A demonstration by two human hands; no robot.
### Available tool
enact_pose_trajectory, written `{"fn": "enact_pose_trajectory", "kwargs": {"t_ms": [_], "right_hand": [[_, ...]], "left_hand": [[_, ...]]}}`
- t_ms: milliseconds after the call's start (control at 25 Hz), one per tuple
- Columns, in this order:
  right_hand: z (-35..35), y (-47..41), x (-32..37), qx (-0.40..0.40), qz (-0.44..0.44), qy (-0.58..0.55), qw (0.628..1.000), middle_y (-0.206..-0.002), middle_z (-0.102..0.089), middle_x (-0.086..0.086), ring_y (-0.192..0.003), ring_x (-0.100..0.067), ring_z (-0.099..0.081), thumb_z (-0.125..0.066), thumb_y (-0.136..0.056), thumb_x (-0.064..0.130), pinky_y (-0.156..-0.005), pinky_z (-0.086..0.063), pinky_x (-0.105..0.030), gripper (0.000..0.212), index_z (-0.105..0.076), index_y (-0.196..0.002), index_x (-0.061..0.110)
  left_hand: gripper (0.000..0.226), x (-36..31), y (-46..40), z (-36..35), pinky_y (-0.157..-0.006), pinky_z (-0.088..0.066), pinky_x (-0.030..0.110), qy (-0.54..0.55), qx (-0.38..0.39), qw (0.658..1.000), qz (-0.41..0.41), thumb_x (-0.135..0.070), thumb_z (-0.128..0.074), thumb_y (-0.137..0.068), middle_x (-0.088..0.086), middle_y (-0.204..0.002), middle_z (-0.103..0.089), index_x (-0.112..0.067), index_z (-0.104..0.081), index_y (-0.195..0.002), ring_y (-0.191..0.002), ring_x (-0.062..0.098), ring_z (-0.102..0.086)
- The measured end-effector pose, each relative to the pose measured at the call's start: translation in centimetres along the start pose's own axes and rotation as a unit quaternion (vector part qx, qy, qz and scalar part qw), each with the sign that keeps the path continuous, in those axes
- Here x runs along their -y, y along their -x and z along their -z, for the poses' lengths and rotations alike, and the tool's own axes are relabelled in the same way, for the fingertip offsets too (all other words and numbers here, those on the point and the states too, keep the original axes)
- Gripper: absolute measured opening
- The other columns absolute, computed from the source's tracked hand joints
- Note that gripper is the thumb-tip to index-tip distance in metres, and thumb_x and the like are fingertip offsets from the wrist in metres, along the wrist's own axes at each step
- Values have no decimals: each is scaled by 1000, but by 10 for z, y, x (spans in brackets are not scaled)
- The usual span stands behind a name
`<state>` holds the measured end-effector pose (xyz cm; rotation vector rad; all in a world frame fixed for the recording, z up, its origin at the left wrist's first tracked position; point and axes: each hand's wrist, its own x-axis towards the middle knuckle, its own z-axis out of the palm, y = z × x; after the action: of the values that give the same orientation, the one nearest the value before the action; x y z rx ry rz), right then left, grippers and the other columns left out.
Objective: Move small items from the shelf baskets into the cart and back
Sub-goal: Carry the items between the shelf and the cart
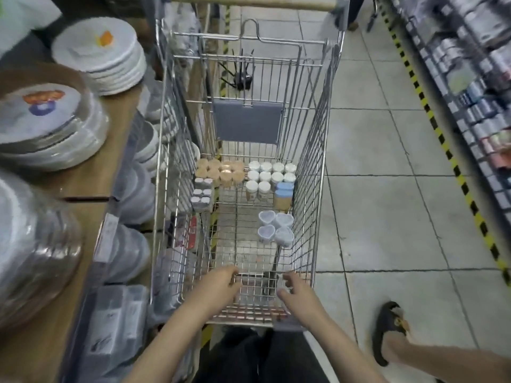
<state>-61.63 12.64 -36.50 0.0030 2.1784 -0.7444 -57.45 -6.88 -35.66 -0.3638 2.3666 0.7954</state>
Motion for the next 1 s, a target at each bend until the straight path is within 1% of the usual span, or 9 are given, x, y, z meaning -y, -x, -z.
{"fn": "enact_pose_trajectory", "kwargs": {"t_ms": [120,200,360,520,680,760,840,920,1000], "right_hand": [[-5,-43,1,14,-35,-4,999,-144,-45,-7,-130,-21,-45,-54,-94,23,-104,-36,-30,51,-38,-140,9],[-8,-72,2,7,-41,4,999,-143,-45,-8,-130,-23,-45,-54,-94,21,-104,-36,-31,52,-36,-141,8],[-16,-131,-7,-82,-35,30,996,-132,-50,-9,-112,-24,-54,-55,-90,14,-96,-46,-36,55,-34,-140,15],[-27,-176,-16,-149,-31,79,985,-140,-36,-6,-124,-24,-41,-51,-89,7,-101,-40,-34,61,-25,-145,11],[-43,-214,-26,-184,-45,103,976,-150,-24,-8,-135,-24,-28,-54,-87,6,-109,-34,-34,70,-18,-147,9],[-46,-225,-31,-210,-61,149,964,-148,-28,-7,-133,-23,-28,-56,-86,8,-107,-35,-31,72,-18,-147,9],[-47,-234,-32,-230,-80,195,950,-140,-34,-7,-126,-23,-34,-57,-87,10,-98,-40,-30,69,-20,-145,10],[-48,-240,-31,-229,-99,232,940,-134,-40,-9,-121,-24,-38,-55,-89,9,-92,-43,-30,61,-26,-143,10],[-48,-244,-32,-217,-111,248,938,-131,-42,-9,-119,-24,-40,-55,-90,8,-90,-45,-31,58,-29,-141,12]], "left_hand": [[38,7,-52,-10,-98,-46,33,2,39,999,27,-31,-51,-95,1,-129,-58,-16,-50,-131,-112,15,-57],[41,11,-84,-17,-99,-45,33,21,46,998,42,-29,-53,-95,3,-130,-57,-14,-48,-133,-114,17,-56],[56,13,-147,-37,-98,-45,34,51,22,998,38,-34,-57,-91,4,-135,-52,-13,-38,-139,-118,21,-53],[56,11,-197,-56,-95,-42,32,54,-18,998,-5,-32,-61,-88,2,-136,-49,-16,-38,-137,-120,21,-50],[62,14,-232,-78,-98,-42,34,70,-62,995,-28,-28,-68,-84,1,-137,-46,-16,-39,-137,-124,19,-46],[64,17,-244,-90,-98,-42,35,81,-62,994,-28,-25,-70,-81,2,-135,-47,-15,-39,-136,-123,20,-46],[65,21,-254,-98,-98,-42,37,103,-60,992,-29,-23,-70,-80,3,-134,-48,-16,-39,-137,-122,21,-46],[65,24,-260,-102,-97,-42,37,106,-74,991,-33,-24,-69,-82,3,-133,-49,-18,-38,-139,-121,21,-47],[63,26,-263,-102,-93,-43,33,89,-90,991,-38,-25,-66,-85,1,-131,-50,-20,-37,-141,-120,19,-48]]}}
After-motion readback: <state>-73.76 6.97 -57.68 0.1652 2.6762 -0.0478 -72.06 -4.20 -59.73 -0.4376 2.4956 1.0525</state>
